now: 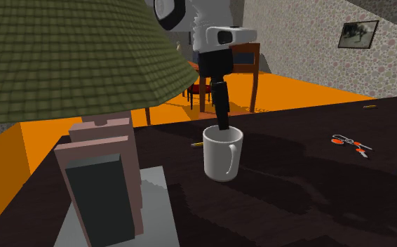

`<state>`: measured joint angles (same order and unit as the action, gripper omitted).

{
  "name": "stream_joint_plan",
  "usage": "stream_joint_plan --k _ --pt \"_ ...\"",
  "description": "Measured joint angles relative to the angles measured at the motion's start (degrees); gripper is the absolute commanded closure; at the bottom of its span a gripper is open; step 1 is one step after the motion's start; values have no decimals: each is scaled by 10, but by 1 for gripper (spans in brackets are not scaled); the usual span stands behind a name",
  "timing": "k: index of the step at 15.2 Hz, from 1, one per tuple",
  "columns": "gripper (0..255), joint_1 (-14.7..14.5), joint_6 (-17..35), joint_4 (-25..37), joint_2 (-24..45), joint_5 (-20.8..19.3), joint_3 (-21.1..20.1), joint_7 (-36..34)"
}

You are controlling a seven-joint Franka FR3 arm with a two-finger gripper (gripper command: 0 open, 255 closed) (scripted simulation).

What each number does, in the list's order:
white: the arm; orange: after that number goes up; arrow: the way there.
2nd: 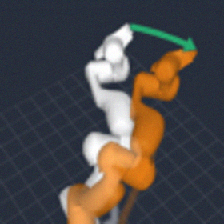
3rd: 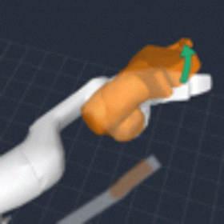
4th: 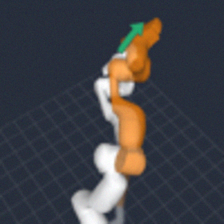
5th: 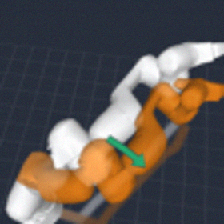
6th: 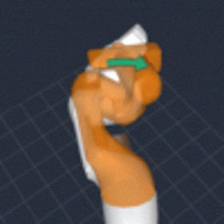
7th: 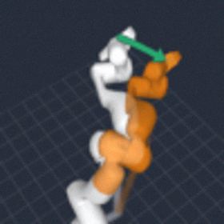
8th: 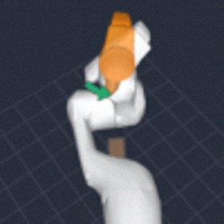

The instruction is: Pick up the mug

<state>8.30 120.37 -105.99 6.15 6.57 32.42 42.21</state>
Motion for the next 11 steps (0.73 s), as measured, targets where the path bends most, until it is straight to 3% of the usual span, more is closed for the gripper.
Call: stream_joint_plan --k 7,8,11 --pt "0 6 47 -27 24 20 -1 18" --pt "255 6 50 -29 25 21 -1 19" --pt "255 6 52 -31 26 22 -1 19"
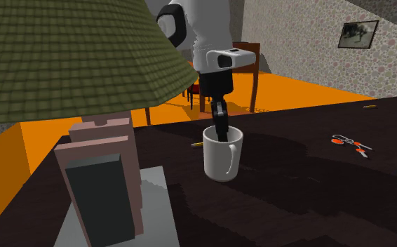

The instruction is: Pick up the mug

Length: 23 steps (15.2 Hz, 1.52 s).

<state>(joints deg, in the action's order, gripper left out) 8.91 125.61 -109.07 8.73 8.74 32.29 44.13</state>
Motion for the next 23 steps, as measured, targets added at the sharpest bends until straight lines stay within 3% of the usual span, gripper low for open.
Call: stream_joint_plan --k 8,23 --pt "255 0 -3 2 -2 -2 0 -1" --pt "255 -3 -105 84 -27 -23 4 -19"
